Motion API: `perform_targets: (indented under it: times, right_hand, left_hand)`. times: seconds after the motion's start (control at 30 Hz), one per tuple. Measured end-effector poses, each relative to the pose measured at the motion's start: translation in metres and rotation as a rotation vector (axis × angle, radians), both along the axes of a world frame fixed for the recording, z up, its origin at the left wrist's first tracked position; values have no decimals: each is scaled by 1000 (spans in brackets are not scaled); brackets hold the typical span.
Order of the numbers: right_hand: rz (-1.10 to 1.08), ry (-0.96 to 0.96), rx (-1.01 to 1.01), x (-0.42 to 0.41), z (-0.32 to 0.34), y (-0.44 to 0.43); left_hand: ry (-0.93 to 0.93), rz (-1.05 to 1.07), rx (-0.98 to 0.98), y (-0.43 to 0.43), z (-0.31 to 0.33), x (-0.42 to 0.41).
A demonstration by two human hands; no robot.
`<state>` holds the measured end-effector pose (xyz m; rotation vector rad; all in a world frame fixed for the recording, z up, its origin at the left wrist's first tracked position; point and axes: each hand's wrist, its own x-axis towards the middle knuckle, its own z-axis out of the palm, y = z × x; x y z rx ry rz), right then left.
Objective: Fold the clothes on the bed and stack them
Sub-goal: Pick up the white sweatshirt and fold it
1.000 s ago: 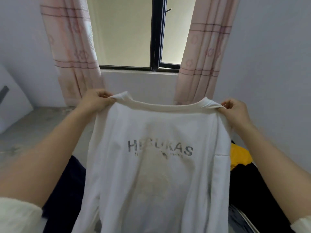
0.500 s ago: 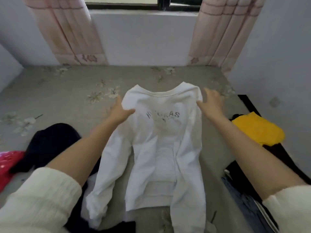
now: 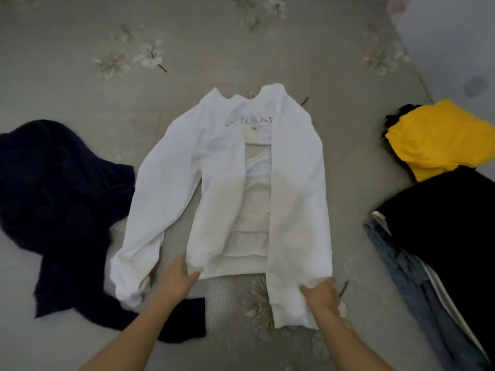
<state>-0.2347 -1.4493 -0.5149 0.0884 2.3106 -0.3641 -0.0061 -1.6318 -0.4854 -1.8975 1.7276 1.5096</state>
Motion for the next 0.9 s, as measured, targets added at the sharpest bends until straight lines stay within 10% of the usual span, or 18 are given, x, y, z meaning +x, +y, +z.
perform_targets:
  times: [0.33,0.57,0.77,0.9]
  right_hand:
    - [86,462,-239,-127,106,25]
    - [203,1008,96,-216,134,40]
    - [951,456,-88,-92,16,2]
    - [1016,402,-7,-71,-36,-4]
  left_hand:
    - [45,266,-32,15,-31,-18]
    - [22,288,-122,16,-35,-19]
    - [-6,163,-237,15,-59,-24]
    - [-29,156,-365,19,-68,-22]
